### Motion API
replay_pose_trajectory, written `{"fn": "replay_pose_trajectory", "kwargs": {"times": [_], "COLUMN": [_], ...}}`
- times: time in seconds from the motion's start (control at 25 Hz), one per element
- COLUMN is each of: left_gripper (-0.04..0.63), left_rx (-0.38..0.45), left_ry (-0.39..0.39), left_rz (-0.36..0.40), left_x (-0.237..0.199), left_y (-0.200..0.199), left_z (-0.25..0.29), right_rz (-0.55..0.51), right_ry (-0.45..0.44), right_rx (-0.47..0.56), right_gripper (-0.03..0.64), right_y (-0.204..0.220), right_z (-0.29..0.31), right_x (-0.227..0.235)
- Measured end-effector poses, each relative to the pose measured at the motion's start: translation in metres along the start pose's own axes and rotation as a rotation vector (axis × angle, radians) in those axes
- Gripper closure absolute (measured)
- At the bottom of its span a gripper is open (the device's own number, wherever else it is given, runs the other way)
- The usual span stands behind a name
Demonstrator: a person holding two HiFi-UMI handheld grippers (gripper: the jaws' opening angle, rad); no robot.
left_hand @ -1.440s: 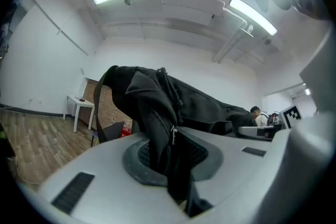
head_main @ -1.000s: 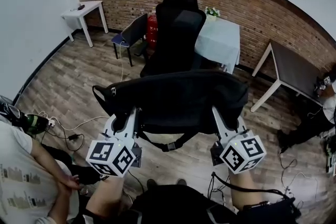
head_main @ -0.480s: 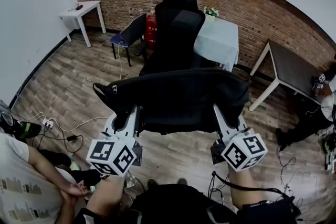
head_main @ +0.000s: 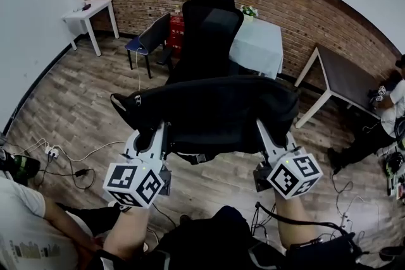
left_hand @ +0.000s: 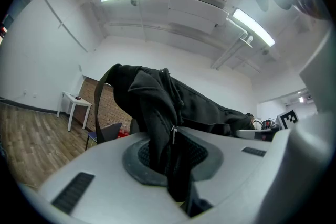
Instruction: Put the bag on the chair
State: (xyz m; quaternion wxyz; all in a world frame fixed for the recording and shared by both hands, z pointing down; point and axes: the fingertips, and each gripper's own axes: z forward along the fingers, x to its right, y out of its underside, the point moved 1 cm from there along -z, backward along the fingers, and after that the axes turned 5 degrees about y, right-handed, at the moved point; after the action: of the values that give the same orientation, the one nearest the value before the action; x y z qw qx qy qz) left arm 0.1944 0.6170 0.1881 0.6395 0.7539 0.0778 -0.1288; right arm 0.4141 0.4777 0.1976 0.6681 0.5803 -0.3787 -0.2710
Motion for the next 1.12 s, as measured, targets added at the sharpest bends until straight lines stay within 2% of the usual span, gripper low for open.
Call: {"fn": "replay_pose_trajectory", "kwargs": {"times": [0.44,0.8,1.12], "left_gripper": [0.549,0.549,0.549], "left_rx": [0.005,0.009,-0.011], "left_ry": [-0.02,-0.07,-0.107], "left_rz": [0.003,0.02,0.005], "left_x": [-0.039,-0.07,-0.088], "left_y": [-0.003,0.005,0.011], "left_z": [0.025,0.071,0.147], "right_rz": [-0.023,-0.028,-0.033], "right_ry": [-0.03,-0.09,-0.125], "right_rx": [-0.011,-0.018,-0.036], "right_gripper": [0.531,0.531,0.531], "right_y": [0.001,0.005,-0.009], "right_z": [0.051,0.118,0.186], "right_x": [-0.003,0.022,0.07]}}
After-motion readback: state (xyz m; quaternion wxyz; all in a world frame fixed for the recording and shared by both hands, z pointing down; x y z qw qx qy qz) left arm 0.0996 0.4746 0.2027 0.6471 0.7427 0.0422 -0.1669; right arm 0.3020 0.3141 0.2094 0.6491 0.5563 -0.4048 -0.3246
